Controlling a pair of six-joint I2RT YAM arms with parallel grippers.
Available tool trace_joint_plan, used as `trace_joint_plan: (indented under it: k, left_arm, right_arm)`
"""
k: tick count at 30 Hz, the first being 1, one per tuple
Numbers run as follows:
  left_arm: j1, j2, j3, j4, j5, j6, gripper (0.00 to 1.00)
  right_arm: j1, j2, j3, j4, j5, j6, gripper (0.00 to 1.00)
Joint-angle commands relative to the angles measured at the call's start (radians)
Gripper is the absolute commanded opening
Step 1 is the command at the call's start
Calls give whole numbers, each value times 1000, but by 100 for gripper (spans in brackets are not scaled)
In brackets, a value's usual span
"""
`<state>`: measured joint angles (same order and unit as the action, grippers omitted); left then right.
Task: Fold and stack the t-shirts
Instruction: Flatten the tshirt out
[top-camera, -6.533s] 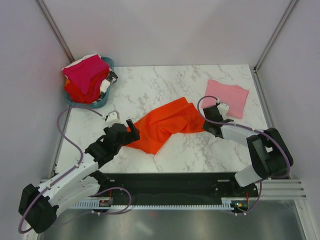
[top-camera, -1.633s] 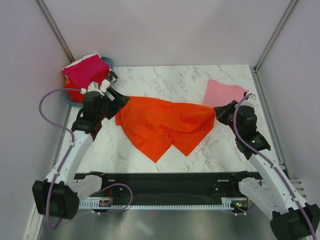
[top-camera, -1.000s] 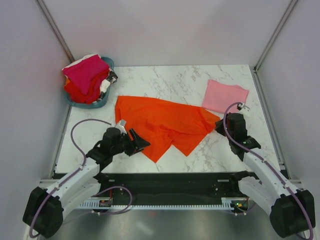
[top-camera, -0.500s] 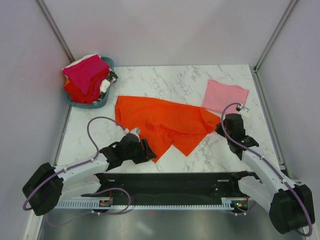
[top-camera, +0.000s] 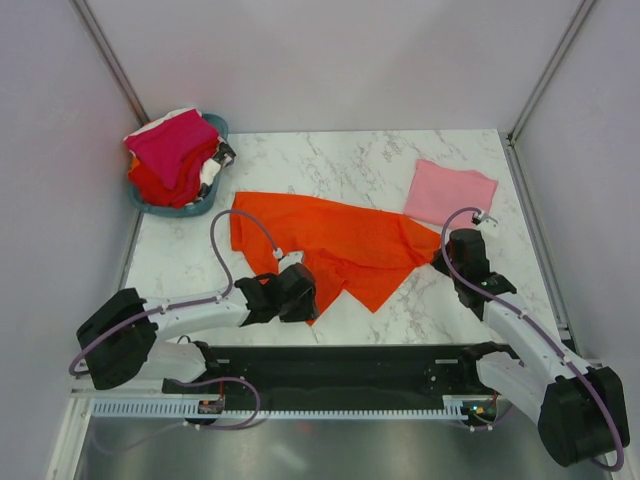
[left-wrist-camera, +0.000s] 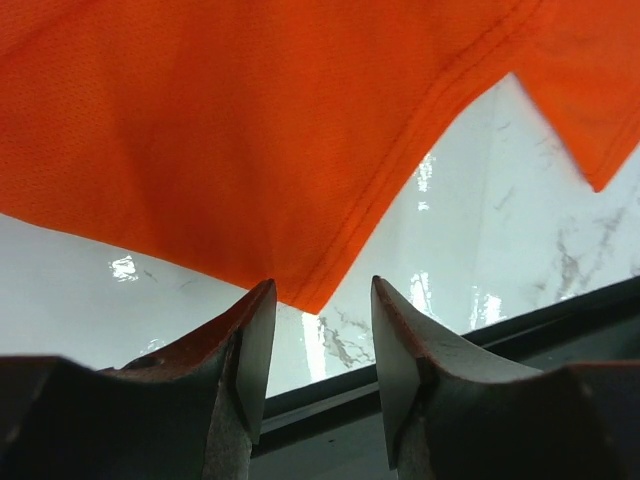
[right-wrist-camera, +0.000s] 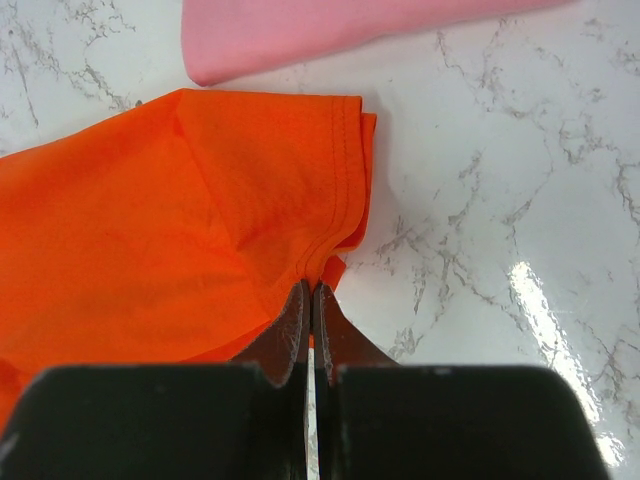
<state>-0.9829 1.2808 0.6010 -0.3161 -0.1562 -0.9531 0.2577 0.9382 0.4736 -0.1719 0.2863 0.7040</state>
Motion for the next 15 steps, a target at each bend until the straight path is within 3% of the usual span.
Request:
trace_joint_plan:
  k: [1,15]
  left_arm:
    - [-11,29,48,-60,-88,51,50]
    - [-77,141,97,-90,-82,62,50]
  right_arm:
    - [-3,1,-3,29,13,3,0]
    - [-5,25,-9,40,20,6,0]
